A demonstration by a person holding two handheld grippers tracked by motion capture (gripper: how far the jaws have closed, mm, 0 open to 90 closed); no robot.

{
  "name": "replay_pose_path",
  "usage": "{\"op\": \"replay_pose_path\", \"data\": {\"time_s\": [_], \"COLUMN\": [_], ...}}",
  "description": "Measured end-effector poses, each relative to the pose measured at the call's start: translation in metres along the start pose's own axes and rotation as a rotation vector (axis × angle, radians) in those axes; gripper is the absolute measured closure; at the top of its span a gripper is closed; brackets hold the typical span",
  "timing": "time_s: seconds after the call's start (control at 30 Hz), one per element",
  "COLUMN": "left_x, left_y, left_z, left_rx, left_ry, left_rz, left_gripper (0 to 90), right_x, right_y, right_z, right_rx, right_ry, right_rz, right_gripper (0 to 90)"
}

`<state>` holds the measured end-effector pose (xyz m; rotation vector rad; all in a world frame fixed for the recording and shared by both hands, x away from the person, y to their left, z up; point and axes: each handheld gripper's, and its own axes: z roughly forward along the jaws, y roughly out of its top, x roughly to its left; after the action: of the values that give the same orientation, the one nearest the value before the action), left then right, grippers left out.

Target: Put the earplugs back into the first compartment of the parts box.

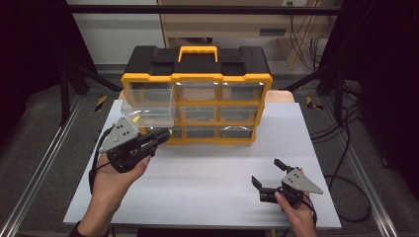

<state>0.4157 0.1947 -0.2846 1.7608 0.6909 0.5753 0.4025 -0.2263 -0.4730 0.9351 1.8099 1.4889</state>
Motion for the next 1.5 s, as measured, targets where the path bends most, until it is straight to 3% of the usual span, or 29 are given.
{"op": "replay_pose_path", "data": {"time_s": [0.6,0.8,1.5], "left_x": [0.013,0.023,0.05], "left_y": [0.042,0.052,0.06], "left_z": [-0.011,-0.011,-0.009], "left_rx": [-0.084,-0.082,-0.076], "left_ry": [0.035,0.054,0.125], "left_rz": [0.018,0.016,0.005], "left_gripper": [84.6,84.6,84.5], "right_x": [0.0,0.0,0.0], "right_y": [0.0,0.0,0.0], "right_z": [0.0,0.0,0.0], "right_rx": [-0.001,-0.002,-0.001], "right_ry": [0.005,0.005,0.004], "right_rz": [-0.002,-0.007,-0.006], "right_gripper": [2.0,1.9,1.9]}}
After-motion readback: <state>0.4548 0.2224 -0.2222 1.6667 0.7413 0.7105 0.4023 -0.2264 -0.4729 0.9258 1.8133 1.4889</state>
